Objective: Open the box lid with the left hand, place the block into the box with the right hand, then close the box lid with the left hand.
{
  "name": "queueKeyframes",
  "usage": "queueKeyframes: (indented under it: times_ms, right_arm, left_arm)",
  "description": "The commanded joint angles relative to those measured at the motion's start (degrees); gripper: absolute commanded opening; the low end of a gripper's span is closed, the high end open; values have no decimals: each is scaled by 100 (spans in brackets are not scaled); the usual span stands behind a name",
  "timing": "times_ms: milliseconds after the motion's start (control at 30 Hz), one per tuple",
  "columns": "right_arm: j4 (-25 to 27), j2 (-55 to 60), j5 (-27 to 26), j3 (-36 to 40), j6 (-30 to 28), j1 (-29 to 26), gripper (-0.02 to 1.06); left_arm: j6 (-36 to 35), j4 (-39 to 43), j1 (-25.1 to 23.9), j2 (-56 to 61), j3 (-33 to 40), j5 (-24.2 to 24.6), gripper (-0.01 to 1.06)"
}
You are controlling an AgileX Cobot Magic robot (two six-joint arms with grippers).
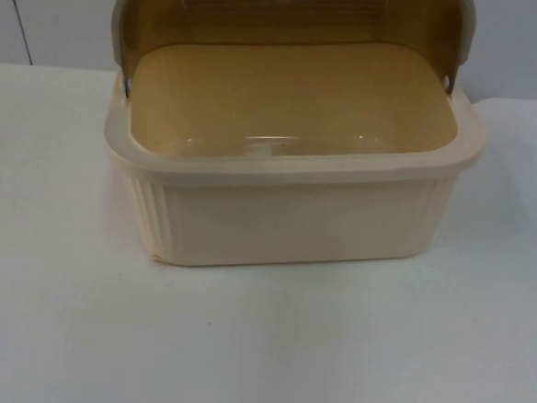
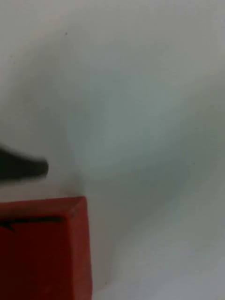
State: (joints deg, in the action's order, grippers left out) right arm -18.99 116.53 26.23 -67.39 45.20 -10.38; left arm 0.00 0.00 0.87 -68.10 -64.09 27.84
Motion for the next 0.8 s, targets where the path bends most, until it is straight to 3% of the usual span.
queueKeyframes:
  times_ms: [0, 100, 133, 200, 233, 467, 567, 733, 767]
  right_arm:
    - [-56, 48, 101, 2, 19, 27, 56]
    - [-56, 48, 256, 2, 19, 27, 23]
    - [-56, 48, 256, 2, 19, 27, 23]
    - [-150, 35, 427, 2, 19, 27, 3]
    - [-267, 10, 527, 2, 19, 27, 0]
    - [-819, -672, 660, -36, -95, 27, 0]
    - [-781, -1007, 647, -206, -414, 27, 0]
    - [87, -1602, 801, -1036, -1638, 27, 0]
    - [87, -1602, 801, -1036, -1638, 27, 0]
  left_arm:
    - [0, 67, -18, 11, -54, -22, 105]
    - [0, 64, -18, 11, -54, -34, 105]
    - [0, 64, -18, 11, -54, -34, 105]
    - [0, 64, -18, 11, -54, -60, 105]
    - [0, 64, -18, 11, -54, -73, 105]
    - [0, 64, -18, 11, -54, -73, 105]
    - [0, 64, -18, 11, -54, -73, 105]
    - [0, -53, -18, 11, -54, -73, 105]
    - [0, -53, -18, 11, -54, -73, 105]
